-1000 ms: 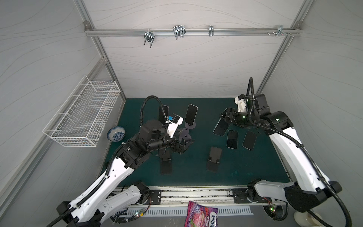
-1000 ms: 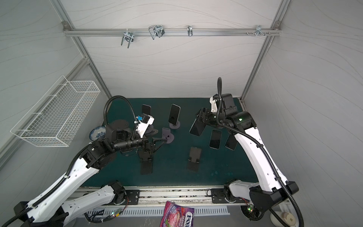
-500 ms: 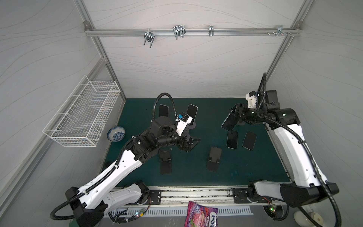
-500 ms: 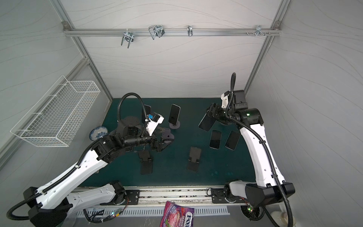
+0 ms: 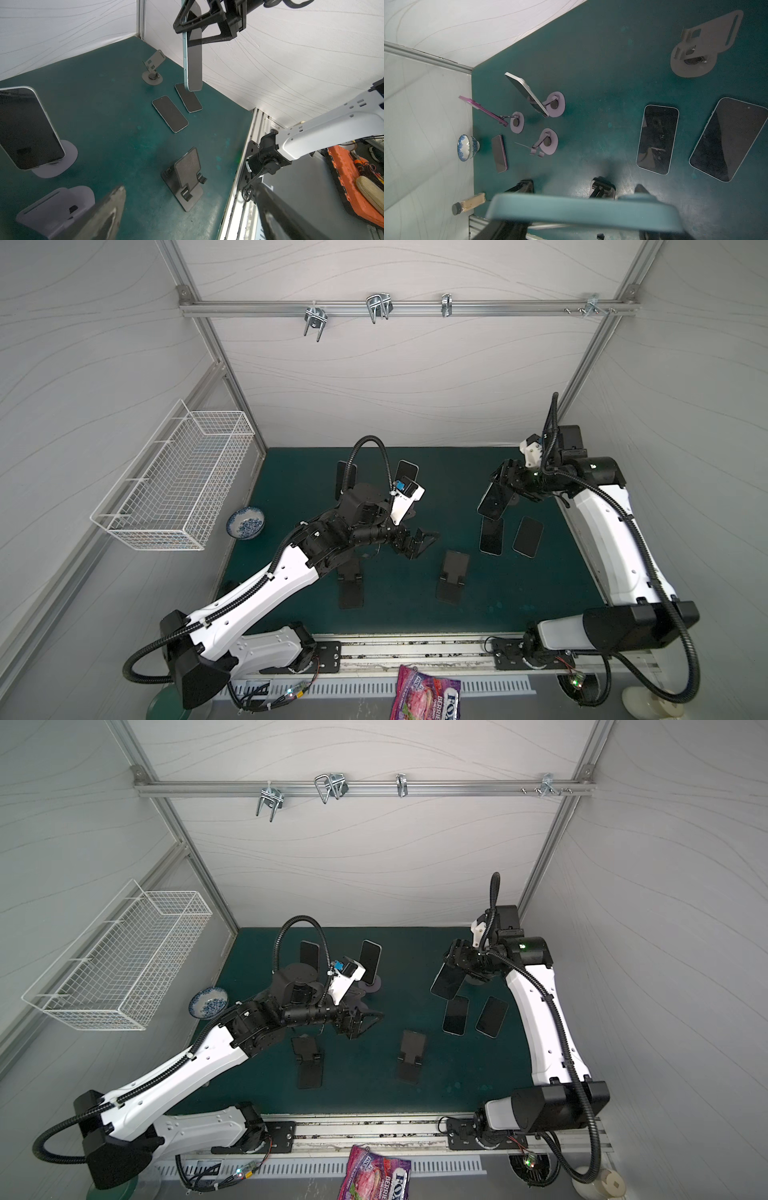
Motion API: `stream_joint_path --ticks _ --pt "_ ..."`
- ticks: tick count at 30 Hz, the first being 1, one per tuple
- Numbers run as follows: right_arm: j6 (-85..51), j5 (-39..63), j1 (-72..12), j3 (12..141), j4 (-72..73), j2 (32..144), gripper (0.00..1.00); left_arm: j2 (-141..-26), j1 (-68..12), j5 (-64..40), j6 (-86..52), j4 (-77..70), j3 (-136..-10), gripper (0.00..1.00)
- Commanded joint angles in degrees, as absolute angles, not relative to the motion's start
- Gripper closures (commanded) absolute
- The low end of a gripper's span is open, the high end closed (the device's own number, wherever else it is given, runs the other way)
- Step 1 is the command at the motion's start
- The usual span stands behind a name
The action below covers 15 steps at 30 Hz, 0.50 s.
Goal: Remove the phone from the phone stand
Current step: Place the phone to the middle-right of the table.
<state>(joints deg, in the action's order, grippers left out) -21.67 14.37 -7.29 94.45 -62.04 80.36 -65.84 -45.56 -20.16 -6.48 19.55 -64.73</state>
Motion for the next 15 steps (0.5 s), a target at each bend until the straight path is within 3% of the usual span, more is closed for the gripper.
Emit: stream_joint_path --ticks 1,15 --pt "-19.3 15.8 -6.1 95.6 -63.1 81.1 0.36 -67.2 -46.0 -21.5 -5.3 15.9 -67.5 0.02" --pt "-19.8 16.6 -6.3 92.6 -60.9 88.6 0.36 -69.9 -46.6 -22.3 -3.5 16.3 -65.7 0.02"
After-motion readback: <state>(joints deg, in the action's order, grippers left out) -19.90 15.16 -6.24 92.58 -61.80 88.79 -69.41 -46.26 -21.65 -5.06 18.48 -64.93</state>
